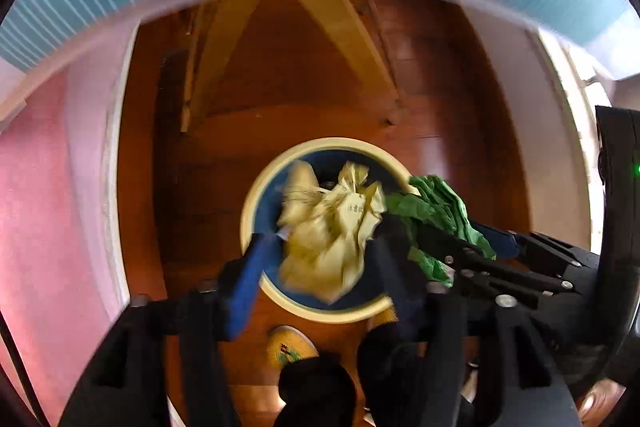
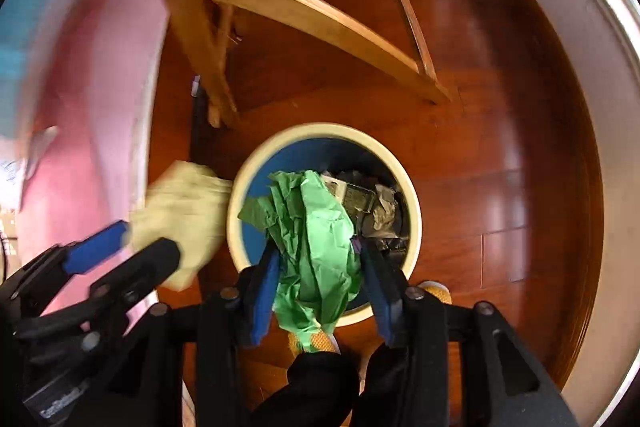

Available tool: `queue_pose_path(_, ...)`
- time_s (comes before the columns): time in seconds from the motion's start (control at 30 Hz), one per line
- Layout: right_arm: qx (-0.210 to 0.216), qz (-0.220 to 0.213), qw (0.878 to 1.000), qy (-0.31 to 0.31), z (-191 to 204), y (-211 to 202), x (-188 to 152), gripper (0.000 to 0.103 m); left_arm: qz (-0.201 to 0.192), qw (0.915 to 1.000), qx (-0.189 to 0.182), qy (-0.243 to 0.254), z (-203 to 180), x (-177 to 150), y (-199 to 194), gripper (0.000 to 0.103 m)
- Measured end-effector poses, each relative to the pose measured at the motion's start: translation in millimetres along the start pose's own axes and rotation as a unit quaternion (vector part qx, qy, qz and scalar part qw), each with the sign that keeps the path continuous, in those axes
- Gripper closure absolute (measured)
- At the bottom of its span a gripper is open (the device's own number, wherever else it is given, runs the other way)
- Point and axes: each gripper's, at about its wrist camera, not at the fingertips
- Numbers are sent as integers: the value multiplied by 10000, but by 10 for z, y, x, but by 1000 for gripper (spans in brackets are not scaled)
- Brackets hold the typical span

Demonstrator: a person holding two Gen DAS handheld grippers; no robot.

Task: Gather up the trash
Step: 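Carry the yellow and green papers over the trash bin, then open both tools to drop the papers into the bin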

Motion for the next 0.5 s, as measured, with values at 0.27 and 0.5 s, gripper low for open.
queue_pose_path(0.27,170,-53,9998,27,-50,67,105,49,38,9997,36,-248,145,59,126,10)
queue_pose_path(0.5,163,-139,9997,64,41,-179,98,49,-31,9994,5,-342,222,15,-125,10)
Point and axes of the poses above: each gripper's, at about its wrist camera, not at the fingertips, and y roughly the way its jaws point, z to its left, x to its top, and after that the axes turned 12 degrees about z, right-handed
